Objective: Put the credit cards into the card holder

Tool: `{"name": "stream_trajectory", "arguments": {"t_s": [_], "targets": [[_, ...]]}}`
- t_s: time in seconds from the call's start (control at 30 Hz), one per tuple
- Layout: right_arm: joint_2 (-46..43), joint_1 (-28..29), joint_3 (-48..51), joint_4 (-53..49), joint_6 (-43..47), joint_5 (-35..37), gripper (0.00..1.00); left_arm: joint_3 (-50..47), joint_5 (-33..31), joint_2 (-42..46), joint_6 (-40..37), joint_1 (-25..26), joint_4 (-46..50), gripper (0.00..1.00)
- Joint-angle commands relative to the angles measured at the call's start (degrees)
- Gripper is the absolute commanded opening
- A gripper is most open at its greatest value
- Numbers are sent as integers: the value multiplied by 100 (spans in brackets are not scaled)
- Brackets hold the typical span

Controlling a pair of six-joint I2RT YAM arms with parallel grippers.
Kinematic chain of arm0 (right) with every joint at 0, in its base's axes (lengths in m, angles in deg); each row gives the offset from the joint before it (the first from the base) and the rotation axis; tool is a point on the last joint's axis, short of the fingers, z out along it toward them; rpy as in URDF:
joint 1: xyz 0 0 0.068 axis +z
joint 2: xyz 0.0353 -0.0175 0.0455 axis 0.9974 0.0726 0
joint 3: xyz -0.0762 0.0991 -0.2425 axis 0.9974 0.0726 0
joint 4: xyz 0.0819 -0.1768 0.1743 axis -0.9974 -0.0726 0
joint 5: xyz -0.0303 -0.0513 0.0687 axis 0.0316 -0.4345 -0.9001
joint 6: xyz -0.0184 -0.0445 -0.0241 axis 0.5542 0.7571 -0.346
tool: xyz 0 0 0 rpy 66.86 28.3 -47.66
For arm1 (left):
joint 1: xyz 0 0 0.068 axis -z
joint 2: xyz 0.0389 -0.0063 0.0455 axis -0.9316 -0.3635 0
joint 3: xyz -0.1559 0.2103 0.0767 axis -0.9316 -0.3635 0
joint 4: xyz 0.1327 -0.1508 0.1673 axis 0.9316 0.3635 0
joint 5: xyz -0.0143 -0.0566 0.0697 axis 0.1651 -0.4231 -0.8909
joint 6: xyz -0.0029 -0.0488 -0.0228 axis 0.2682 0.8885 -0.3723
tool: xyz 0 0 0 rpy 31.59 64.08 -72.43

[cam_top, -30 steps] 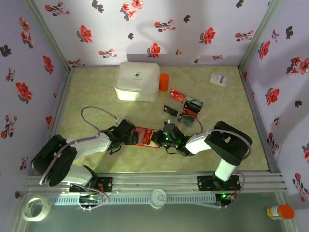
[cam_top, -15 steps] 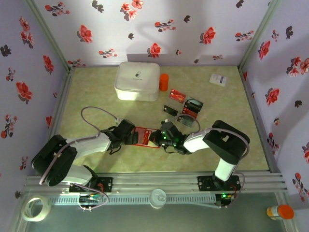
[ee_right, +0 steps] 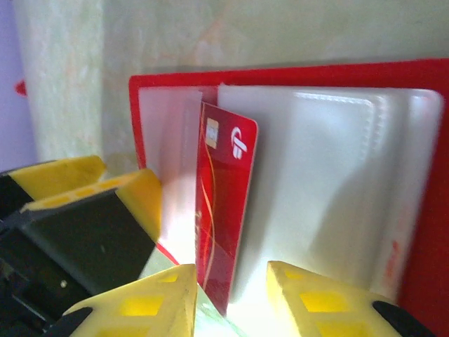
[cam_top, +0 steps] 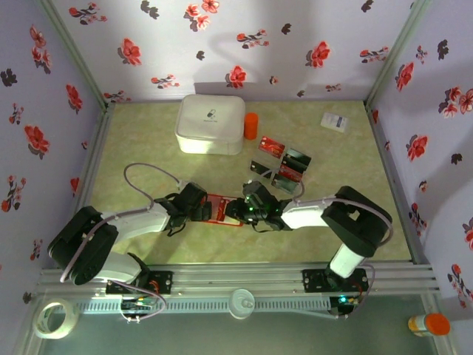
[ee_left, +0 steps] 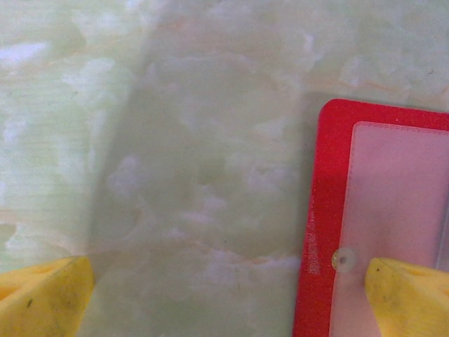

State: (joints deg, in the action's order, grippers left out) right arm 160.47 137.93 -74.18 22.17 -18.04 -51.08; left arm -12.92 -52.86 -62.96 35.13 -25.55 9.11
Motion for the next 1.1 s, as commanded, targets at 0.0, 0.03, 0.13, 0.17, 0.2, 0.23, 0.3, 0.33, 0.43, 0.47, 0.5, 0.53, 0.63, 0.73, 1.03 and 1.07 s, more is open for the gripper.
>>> {"name": "stream_trajectory", "arguments": {"t_s": [0.0,0.03,0.13,0.17,0.2,0.23,0.3,0.33,0.43,0.47,0.5,0.53,0.63,0.73,1.03,1.07], "targets": [[-250,-42,-426,-1210,710,143,28,-123,-80,62,51,28,244,100],[-237,-45,-541,-1352,812,144,25,-127,-81,62,54,33,239,100],[-125,-45,-808,-1587,979,143,17,-124,-81,55,58,28,237,100],[-75,-42,-891,-1626,1005,152,14,-119,-81,58,53,28,232,100],[-24,-43,-943,-1645,1022,160,13,-111,-78,51,55,28,233,100],[41,-48,-999,-1646,1032,148,12,-110,-76,49,49,28,233,100],[184,-46,-1099,-1646,1041,135,10,-99,-75,48,40,28,233,100],[231,-42,-1138,-1637,1049,134,10,-92,-81,49,38,28,232,100],[414,-44,-1248,-1633,1075,148,9,-84,-81,49,31,28,231,100],[475,-47,-1292,-1628,1080,152,9,-94,-80,62,25,26,222,100],[549,-42,-1331,-1643,1091,145,8,-98,-78,57,33,28,225,100],[610,-42,-1370,-1650,1102,143,8,-101,-79,53,31,24,224,100],[804,-50,-1456,-1681,1120,137,8,-122,-78,80,41,28,215,100],[975,-43,-1549,-1664,1103,71,6,-127,-78,114,62,27,215,100],[1336,-17,-1833,-1554,988,-97,6,0,-67,329,132,28,315,100],[1380,-14,-1873,-1544,980,-124,5,20,-78,352,149,27,329,100]]}}
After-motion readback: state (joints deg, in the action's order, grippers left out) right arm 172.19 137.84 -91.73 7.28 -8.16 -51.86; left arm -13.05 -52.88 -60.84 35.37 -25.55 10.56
